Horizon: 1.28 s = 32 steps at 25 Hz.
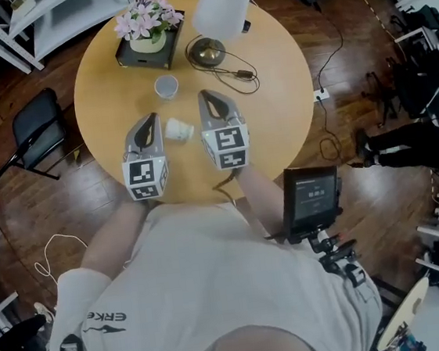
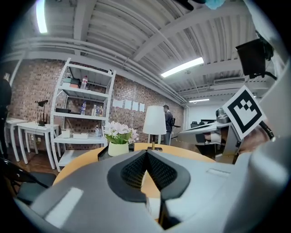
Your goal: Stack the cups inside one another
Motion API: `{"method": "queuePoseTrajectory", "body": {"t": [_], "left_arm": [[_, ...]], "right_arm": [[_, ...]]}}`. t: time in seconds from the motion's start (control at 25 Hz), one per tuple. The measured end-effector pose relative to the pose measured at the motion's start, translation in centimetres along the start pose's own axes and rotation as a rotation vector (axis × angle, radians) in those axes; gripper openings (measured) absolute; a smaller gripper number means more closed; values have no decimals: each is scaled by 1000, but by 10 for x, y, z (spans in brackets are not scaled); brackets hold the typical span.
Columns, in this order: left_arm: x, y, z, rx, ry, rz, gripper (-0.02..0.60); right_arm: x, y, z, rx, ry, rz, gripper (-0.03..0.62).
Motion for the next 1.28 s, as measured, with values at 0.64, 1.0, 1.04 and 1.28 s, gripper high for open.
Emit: {"method": "queuePoseTrajectory", "body": {"t": [0.64,1.0,1.04,1.28], "left_arm": [[39,-15,25,-45,-150,-116,2],[93,-16,37,-83,-298,-246,2],[97,-15,36,-90,-306,-252,2],[114,-10,30,-118,-347,-288,2]], "right_arm": [[33,-31,6,-22,-9,-77,14],[65,-20,-12,-131,-78,-189,14],[69,-18,-15,-149,-89,-205,14],[94,-2,-33,-235,-153,-295,15]]}}
Point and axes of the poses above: the fingertips, and each gripper's own axes: y forward along the fingers, z to its right, x out of its underside, the point moved 10 cm from there along -y, backward along the fingers, and after that the axes turned 10 degrees about x, right-handed, at the moved point
